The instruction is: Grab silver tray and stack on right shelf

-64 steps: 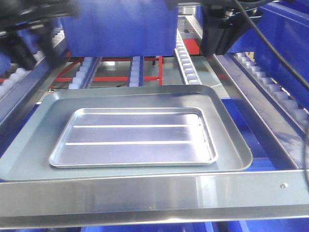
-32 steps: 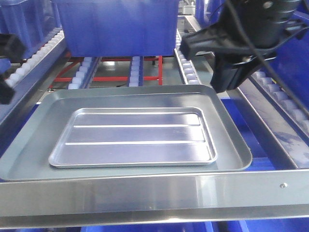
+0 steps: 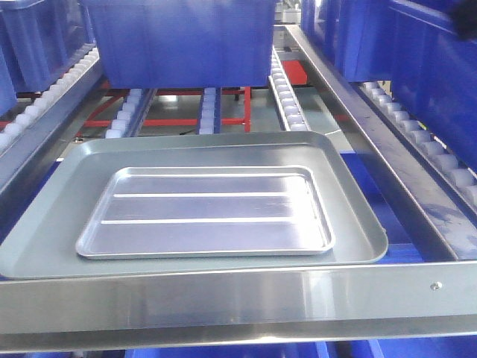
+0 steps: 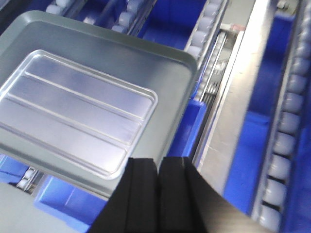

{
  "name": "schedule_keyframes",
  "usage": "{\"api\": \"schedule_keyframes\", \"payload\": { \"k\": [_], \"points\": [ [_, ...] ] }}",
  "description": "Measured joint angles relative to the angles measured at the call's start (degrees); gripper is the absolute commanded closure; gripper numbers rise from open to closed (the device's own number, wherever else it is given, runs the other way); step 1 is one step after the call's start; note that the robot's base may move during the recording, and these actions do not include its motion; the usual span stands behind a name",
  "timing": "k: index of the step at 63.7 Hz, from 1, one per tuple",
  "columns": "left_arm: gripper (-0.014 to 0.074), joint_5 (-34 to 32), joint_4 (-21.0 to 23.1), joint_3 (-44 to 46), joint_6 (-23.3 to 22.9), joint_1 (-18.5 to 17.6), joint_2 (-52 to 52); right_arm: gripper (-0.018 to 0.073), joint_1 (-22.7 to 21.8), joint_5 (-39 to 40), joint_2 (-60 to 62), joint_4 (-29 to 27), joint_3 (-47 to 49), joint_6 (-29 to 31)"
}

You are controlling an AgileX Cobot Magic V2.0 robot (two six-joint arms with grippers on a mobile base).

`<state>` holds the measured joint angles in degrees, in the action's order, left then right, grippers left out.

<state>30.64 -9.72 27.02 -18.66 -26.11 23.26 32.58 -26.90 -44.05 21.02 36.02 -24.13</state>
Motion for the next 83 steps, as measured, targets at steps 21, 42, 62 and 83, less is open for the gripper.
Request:
{"api": "schedule_keyframes", "payload": {
  "k": [21, 42, 62, 83],
  "points": [
    [0.0687, 11.6, 0.1, -0.3, 6.0, 0.0, -17.4, 0.0503, 0.0, 0.6, 29.8, 1.9, -15.6, 0.0],
    [0.0687, 13.7, 0.1, -0.3, 6.0, 0.1, -17.9, 0.0503, 0.0, 0.0, 35.4, 2.1, -15.8, 0.0],
    [0.0687, 13.7, 0.1, -0.3, 6.0, 0.1, -17.9, 0.0503, 0.0, -0.2, 35.5, 2.1, -15.8, 0.0],
    [0.0687, 10.7, 1.8, -2.2, 6.6, 5.5, -17.9, 0.0503, 0.0, -0.2, 35.5, 2.1, -15.8, 0.0]
  ]
}}
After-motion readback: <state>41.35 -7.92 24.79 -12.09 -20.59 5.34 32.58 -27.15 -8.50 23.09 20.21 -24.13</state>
